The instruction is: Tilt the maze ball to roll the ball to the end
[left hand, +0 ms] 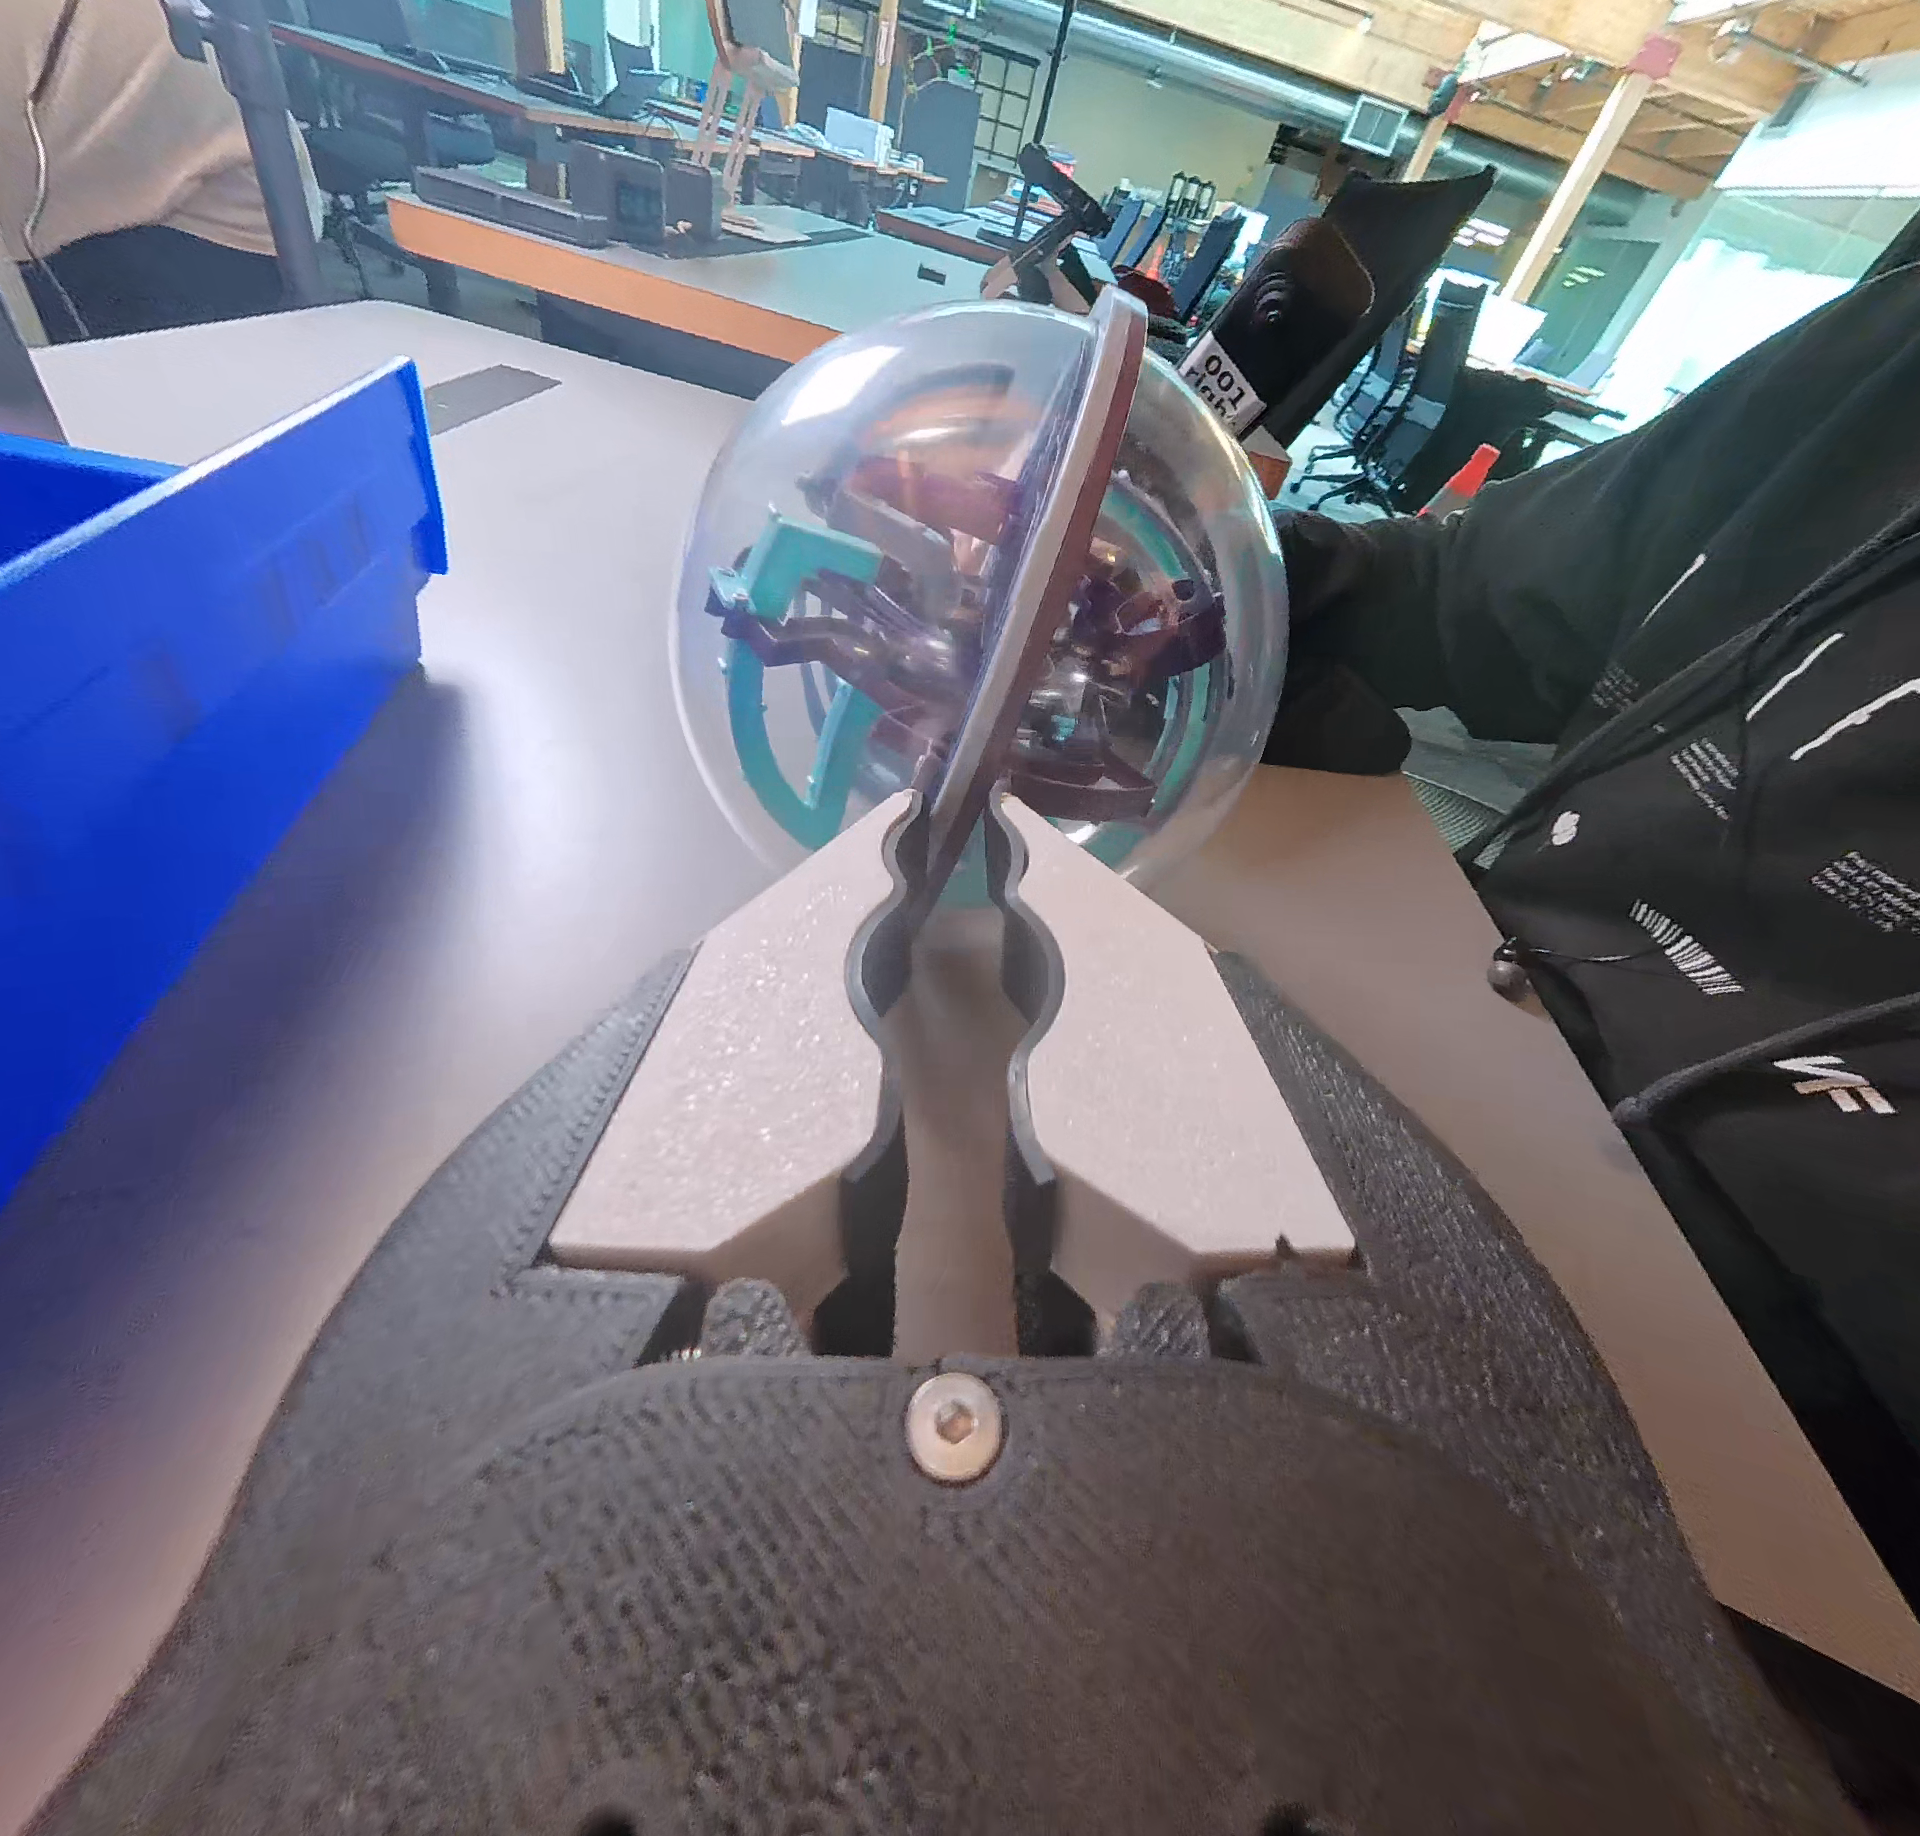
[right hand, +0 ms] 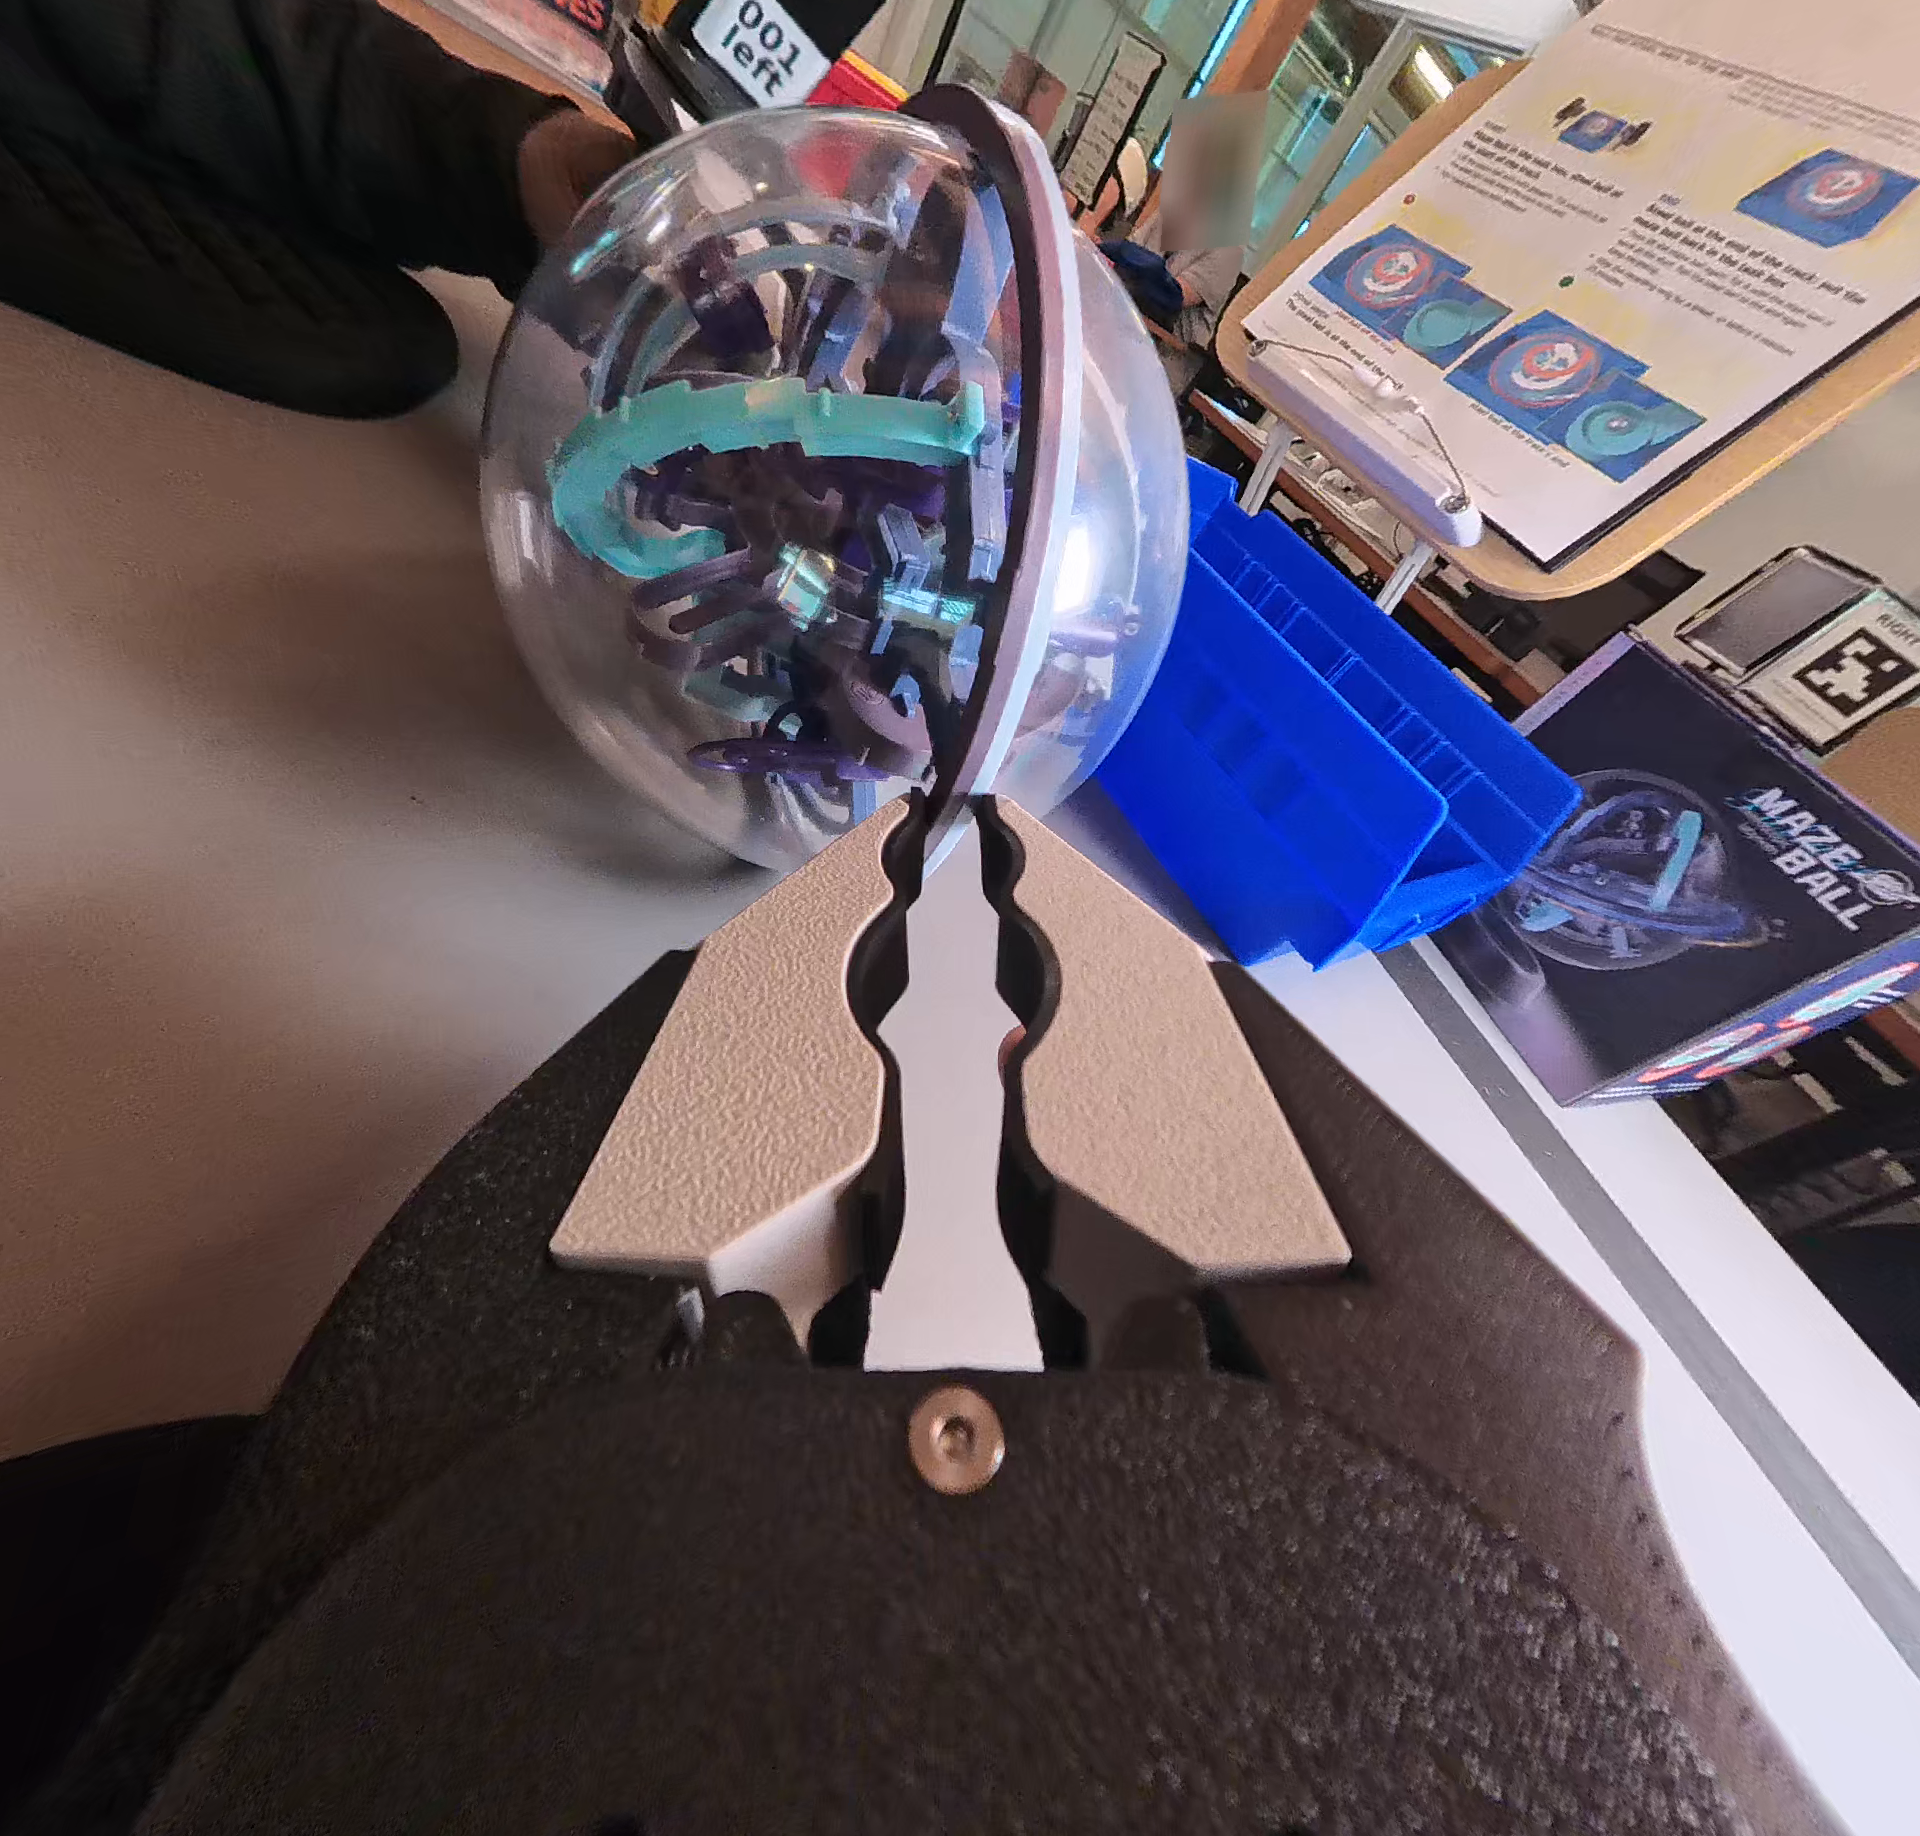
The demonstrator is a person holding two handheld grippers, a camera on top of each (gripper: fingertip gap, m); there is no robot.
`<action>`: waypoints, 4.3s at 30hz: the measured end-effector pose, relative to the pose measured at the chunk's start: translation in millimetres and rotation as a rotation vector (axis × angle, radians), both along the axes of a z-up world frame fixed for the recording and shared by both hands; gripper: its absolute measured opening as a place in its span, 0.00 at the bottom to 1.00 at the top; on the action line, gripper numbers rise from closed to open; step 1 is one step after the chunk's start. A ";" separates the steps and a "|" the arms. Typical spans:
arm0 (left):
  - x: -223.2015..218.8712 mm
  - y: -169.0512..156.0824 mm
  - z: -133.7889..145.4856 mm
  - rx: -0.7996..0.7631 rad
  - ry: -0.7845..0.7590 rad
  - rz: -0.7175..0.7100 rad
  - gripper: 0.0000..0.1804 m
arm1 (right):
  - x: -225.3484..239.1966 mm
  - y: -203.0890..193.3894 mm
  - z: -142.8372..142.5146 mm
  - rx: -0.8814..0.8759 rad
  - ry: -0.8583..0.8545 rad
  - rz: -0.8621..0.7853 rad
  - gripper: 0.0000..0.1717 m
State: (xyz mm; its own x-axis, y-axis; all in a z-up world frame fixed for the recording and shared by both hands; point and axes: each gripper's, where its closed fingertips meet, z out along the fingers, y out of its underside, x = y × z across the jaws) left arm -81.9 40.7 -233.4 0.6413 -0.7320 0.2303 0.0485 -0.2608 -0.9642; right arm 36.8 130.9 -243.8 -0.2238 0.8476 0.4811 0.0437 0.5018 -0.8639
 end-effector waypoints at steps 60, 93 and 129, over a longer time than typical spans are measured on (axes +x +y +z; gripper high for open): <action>25.6 -4.2 -5.8 -0.003 0.076 -0.020 0.77 | 7.9 -51.9 24.9 -0.137 0.013 0.208 0.24; 28.2 7.0 -20.0 0.117 0.264 0.051 0.73 | -7.8 -37.5 -12.8 -0.287 -0.181 0.133 0.43; 41.3 -3.4 -29.4 0.172 0.384 -0.018 0.72 | -2.2 -49.0 -0.7 -0.461 -0.204 0.261 0.52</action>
